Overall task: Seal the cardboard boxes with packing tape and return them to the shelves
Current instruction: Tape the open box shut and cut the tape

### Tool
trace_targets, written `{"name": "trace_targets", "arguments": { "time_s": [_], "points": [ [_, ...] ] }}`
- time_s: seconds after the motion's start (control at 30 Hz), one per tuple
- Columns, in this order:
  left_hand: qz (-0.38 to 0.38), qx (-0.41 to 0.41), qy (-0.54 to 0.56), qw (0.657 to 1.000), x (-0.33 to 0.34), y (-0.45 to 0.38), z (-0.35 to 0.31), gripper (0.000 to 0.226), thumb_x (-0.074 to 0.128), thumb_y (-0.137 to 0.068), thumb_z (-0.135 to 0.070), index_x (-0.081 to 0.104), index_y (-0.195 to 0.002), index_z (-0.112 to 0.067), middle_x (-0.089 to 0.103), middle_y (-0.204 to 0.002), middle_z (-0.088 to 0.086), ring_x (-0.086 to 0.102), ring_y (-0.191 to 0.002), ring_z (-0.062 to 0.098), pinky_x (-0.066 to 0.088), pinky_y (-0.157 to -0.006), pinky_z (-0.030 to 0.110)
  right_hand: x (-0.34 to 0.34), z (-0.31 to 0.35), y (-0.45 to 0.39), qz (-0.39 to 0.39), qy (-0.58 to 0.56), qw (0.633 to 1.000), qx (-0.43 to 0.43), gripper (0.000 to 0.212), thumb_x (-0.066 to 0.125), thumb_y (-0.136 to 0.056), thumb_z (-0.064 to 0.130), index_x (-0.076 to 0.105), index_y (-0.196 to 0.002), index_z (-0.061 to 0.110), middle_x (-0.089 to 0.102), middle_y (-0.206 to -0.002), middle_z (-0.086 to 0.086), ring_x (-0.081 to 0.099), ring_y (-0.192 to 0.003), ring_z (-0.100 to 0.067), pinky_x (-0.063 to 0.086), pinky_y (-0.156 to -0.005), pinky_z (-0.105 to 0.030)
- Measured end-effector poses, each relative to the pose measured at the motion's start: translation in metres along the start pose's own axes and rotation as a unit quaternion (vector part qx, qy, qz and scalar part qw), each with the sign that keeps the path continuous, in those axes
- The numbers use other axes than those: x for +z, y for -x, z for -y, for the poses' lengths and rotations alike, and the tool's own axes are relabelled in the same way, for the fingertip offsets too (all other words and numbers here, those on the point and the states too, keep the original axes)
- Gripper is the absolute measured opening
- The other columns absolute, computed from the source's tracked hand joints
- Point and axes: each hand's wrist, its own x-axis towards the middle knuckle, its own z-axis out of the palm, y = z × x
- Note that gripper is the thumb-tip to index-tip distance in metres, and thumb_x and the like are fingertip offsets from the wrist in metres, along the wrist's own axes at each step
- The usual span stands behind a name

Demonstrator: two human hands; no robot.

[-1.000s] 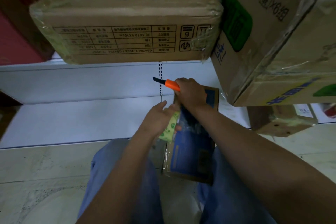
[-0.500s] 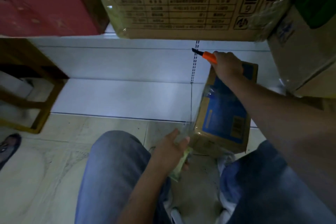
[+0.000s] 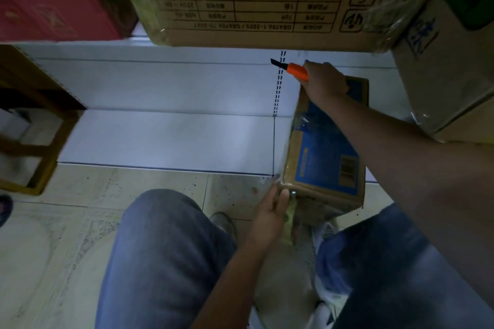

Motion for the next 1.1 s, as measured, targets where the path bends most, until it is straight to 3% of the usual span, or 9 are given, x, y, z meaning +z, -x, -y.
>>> {"name": "trace_targets", "arguments": {
  "time_s": [0.07, 0.2, 0.33, 0.43, 0.53, 0.7, 0.9, 1.03, 1.1],
  "points": [
    [-0.034, 0.004, 0.028, 0.999, 0.017, -0.009, 0.004, 0.04, 0.04, -0.105, -0.042, 0.051, -0.139, -0.025, 0.058, -0.139, 0.001, 0.054, -0.128, 0.018, 0.041, -0.111, 0.035, -0.007, 0.002, -0.002, 0.038, -0.042, 0.998, -0.027, 0.044, 0.058, -0.098, 0.038, 0.054, -0.138, 0.019, 0.054, -0.139, -0.015, 0.054, -0.115, -0.037, 0.047, -0.091, -0.044],
    [-0.062, 0.014, 0.069, 0.996, 0.028, -0.022, -0.013, 0.056, 0.042, -0.102, -0.047, 0.019, -0.153, -0.046, 0.052, -0.147, -0.001, 0.055, -0.129, 0.012, 0.046, -0.105, 0.03, -0.019, -0.005, 0.024, 0.069, -0.04, 0.983, -0.164, 0.021, 0.064, -0.094, 0.039, 0.073, -0.096, 0.02, 0.046, -0.152, 0.008, 0.042, -0.128, -0.033, 0.037, -0.096, -0.038],
    [-0.038, 0.024, 0.13, 0.99, 0.026, -0.034, -0.027, 0.062, 0.043, -0.105, -0.034, 0.006, -0.153, -0.042, 0.067, -0.103, -0.003, 0.064, -0.068, -0.015, 0.047, -0.05, 0.007, -0.029, -0.024, 0.065, 0.058, -0.073, 0.985, -0.144, 0.032, 0.063, -0.092, 0.04, 0.066, -0.123, 0.036, 0.054, -0.119, 0.003, 0.049, -0.102, -0.015, 0.041, -0.073, -0.031],
    [-0.056, 0.038, 0.143, 0.987, 0.029, -0.048, -0.022, 0.058, 0.045, -0.104, -0.033, 0.01, -0.149, -0.047, 0.069, -0.113, -0.003, 0.071, -0.085, -0.002, 0.058, -0.068, 0.02, -0.035, -0.016, 0.097, 0.12, -0.108, 0.966, -0.202, 0.019, 0.064, -0.09, 0.039, 0.073, -0.106, 0.032, 0.061, -0.1, 0.009, 0.046, -0.093, -0.007, 0.038, -0.07, -0.031],
    [-0.076, 0.037, 0.138, 0.987, 0.029, -0.057, -0.019, 0.053, 0.046, -0.105, -0.034, 0.026, -0.154, -0.035, 0.061, -0.131, -0.002, 0.063, -0.114, 0.014, 0.049, -0.093, 0.027, -0.025, -0.003, 0.125, 0.159, -0.123, 0.946, -0.255, 0.012, 0.067, -0.09, 0.039, 0.073, -0.091, 0.028, 0.067, -0.089, 0.015, 0.042, -0.085, -0.002, 0.04, -0.069, -0.03],
    [-0.027, 0.019, 0.168, 0.985, 0.036, -0.06, -0.039, 0.055, 0.043, -0.106, -0.022, 0.022, -0.156, -0.009, 0.05, -0.104, -0.009, 0.05, -0.048, -0.025, 0.041, -0.045, 0.003, -0.022, -0.012, 0.112, 0.142, -0.135, 0.962, -0.189, 0.015, 0.068, -0.089, 0.045, 0.071, -0.089, 0.031, 0.064, -0.085, 0.01, 0.048, -0.086, -0.005, 0.041, -0.068, -0.032],
    [-0.054, 0.039, 0.147, 0.987, 0.034, -0.086, -0.057, 0.037, 0.04, -0.108, -0.022, 0.047, -0.139, -0.003, 0.055, -0.086, -0.007, 0.056, -0.051, -0.018, 0.043, -0.046, 0.004, -0.032, -0.012, 0.094, 0.186, -0.141, 0.952, -0.198, 0.027, 0.07, -0.085, 0.053, 0.072, -0.093, 0.028, 0.067, -0.092, 0.009, 0.058, -0.086, -0.005, 0.047, -0.074, -0.032],
    [-0.02, 0.029, 0.173, 0.984, 0.044, -0.095, -0.064, 0.047, 0.043, -0.106, -0.034, 0.037, -0.147, -0.012, 0.059, -0.105, -0.001, 0.063, -0.058, 0.0, 0.042, -0.04, 0.008, -0.027, -0.026, 0.093, 0.164, -0.141, 0.959, -0.185, 0.013, 0.074, -0.086, 0.026, 0.074, -0.097, 0.02, 0.069, -0.1, 0.009, 0.059, -0.081, 0.001, 0.045, -0.071, -0.027],
    [-0.02, 0.028, 0.184, 0.982, 0.049, -0.093, -0.063, 0.055, 0.042, -0.106, -0.032, 0.024, -0.154, -0.012, 0.054, -0.092, -0.008, 0.058, -0.045, -0.009, 0.04, -0.038, 0.007, -0.024, -0.029, 0.088, 0.142, -0.145, 0.964, -0.171, 0.01, 0.072, -0.086, 0.022, 0.074, -0.096, 0.022, 0.068, -0.099, 0.013, 0.057, -0.08, 0.004, 0.041, -0.068, -0.024]
  ]
}}
